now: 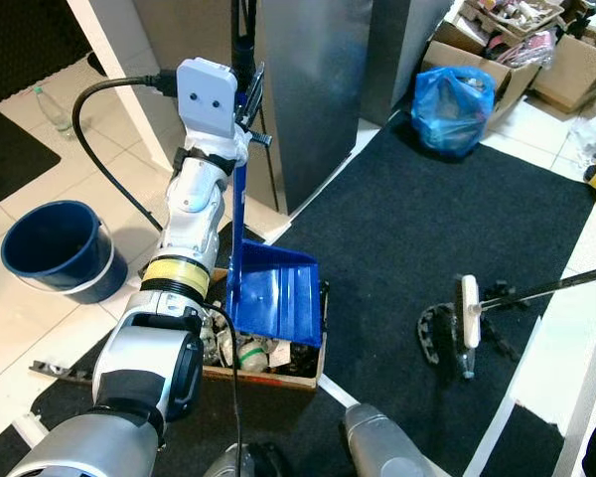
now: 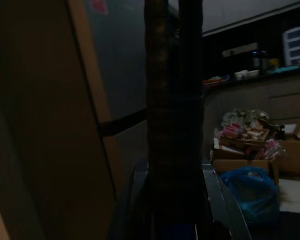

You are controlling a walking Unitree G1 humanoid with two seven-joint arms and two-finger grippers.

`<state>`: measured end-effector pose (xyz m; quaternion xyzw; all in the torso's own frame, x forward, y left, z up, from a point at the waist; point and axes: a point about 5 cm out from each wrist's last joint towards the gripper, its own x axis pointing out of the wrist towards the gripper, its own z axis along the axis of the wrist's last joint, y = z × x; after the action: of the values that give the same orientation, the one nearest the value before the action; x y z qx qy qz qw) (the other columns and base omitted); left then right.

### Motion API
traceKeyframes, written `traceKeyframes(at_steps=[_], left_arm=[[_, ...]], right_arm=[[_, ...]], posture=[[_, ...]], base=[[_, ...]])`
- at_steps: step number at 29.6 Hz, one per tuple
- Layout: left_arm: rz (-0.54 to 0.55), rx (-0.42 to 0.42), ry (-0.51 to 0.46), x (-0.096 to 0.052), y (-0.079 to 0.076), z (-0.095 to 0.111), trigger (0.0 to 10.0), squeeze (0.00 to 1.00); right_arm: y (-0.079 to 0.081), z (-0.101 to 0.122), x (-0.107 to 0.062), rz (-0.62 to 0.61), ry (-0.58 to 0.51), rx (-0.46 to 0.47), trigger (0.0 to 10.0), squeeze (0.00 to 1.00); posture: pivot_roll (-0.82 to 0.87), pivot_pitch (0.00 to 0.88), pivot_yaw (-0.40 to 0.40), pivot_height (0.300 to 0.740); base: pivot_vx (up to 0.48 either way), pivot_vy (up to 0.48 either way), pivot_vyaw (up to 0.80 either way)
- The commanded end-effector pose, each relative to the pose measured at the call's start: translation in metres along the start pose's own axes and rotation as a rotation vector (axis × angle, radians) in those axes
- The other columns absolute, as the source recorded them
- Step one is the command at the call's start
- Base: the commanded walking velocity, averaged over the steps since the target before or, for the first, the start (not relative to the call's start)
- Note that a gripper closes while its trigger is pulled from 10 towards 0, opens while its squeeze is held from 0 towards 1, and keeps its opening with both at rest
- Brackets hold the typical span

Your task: Sweep floor

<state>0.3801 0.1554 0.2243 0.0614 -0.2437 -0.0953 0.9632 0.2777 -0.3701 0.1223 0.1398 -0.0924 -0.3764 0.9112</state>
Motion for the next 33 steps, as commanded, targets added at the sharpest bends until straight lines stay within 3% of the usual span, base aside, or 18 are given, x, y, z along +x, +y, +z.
traceKeyframes(at_steps=[1, 8, 33], left_arm=[[0.031, -0.008, 0.056, 0.002, 0.000, -0.004, 10.0, 0.00], [0.027, -0.014, 0.055, 0.001, -0.004, -0.006, 10.0, 0.00], [-0.004, -0.014, 0.002, 0.003, -0.005, 0.004, 10.0, 0.00]], right_arm=[[0.009, 0.006, 0.003, 0.020, -0.029, 0.014, 10.0, 0.00], [0.014, 0.004, 0.002, 0.031, -0.024, 0.007, 10.0, 0.00], [0.014, 0.005, 0.003, 0.022, -0.031, -0.003, 10.0, 0.00]], posture=[[0.02, 0.000, 0.020, 0.740], [0.02, 0.000, 0.016, 0.740], [0.02, 0.000, 0.020, 0.740]], base=[[-0.480, 0.000, -0.80], [-0.453, 0.000, -0.80], [0.000, 0.000, -0.80]])
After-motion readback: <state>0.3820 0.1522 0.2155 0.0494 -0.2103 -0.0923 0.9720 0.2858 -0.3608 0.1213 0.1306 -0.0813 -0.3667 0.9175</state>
